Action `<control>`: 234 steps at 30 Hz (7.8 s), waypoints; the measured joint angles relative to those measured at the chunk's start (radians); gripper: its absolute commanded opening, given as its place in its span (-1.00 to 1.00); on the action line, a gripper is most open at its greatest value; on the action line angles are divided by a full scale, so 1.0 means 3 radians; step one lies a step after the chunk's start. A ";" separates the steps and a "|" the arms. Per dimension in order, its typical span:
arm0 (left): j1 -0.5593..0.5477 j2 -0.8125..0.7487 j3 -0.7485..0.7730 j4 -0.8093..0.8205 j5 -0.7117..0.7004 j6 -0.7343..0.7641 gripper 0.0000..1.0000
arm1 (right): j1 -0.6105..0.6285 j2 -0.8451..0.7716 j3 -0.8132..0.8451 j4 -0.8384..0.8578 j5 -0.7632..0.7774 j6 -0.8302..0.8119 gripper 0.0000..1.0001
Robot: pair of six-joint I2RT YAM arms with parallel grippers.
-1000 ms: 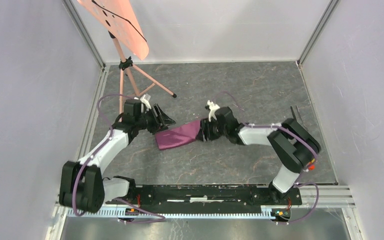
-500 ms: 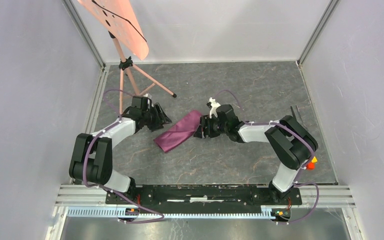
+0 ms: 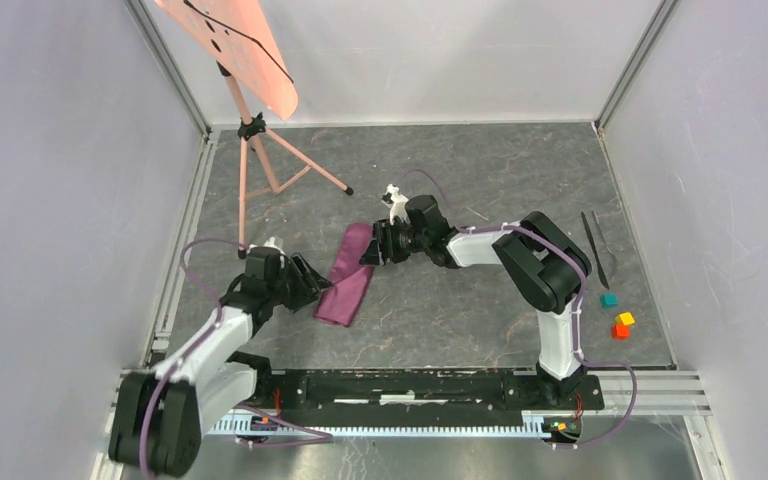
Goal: Fold the napkin into a case and place the utensils inside
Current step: Rotate the smaller rectangle-folded napkin at the center of the board, then smooth out the smaller rectangle-folded napkin at the center of the board, then move the smaller rectangle folded napkin to the corner of the board, then pick up the fork from the corner of the board, then pass from the right arm to the left
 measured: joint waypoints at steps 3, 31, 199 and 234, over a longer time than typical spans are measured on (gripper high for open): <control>-0.0008 -0.0753 -0.0080 -0.0423 -0.0145 -0.0093 0.36 | 0.0106 0.0037 0.0052 -0.0001 -0.0069 0.0000 0.26; -0.0015 -0.0905 -0.0095 -0.1099 0.0338 -0.0688 0.17 | -0.0046 0.0530 0.0032 0.1727 -0.0848 0.1147 0.25; -0.0017 -0.1507 0.1606 -0.1768 0.1239 0.0453 1.00 | -0.2797 -0.2277 -0.0944 -0.2096 0.2280 -0.1436 -1.00; -0.2618 0.1406 0.2079 -0.0540 -0.0594 0.4156 0.72 | -0.1205 -0.2010 -0.1334 -0.2227 -0.0558 -0.1453 -1.00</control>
